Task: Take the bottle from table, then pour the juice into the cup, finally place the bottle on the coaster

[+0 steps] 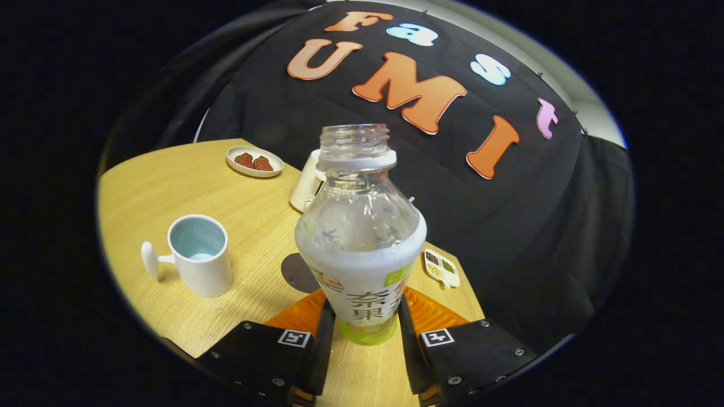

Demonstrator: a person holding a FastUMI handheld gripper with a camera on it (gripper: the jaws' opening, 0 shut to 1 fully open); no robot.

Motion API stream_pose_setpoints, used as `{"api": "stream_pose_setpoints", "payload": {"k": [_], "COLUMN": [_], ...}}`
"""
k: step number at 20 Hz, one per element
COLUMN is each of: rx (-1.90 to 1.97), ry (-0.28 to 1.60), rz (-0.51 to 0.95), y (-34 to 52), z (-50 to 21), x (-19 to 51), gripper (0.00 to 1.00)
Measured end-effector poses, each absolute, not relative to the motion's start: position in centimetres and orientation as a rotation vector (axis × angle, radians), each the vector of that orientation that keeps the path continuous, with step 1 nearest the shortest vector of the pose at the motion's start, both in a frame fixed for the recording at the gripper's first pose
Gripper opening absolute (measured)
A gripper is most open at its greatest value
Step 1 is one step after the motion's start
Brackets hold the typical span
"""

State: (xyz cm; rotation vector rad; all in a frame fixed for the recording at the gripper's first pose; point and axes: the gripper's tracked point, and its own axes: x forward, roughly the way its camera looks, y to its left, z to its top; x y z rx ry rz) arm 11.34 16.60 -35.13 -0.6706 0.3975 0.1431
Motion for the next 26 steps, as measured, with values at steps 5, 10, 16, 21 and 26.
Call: {"api": "stream_pose_setpoints", "payload": {"k": [5,10,16,21,26], "rx": [-0.867,-1.055,-1.255,-1.404,-1.521], "ry": [0.358,0.312,0.252,0.212,0.177], "rz": [0.137,0.128,0.131,0.152,0.145], "y": [17.9,19.0,20.7,22.1,22.7], "z": [-34.6,-34.4,-33.9,-34.3,-34.0], "x": [11.6,11.7,11.9,12.0,12.4], "gripper": [0.56,0.56,0.56,0.56,0.56]}}
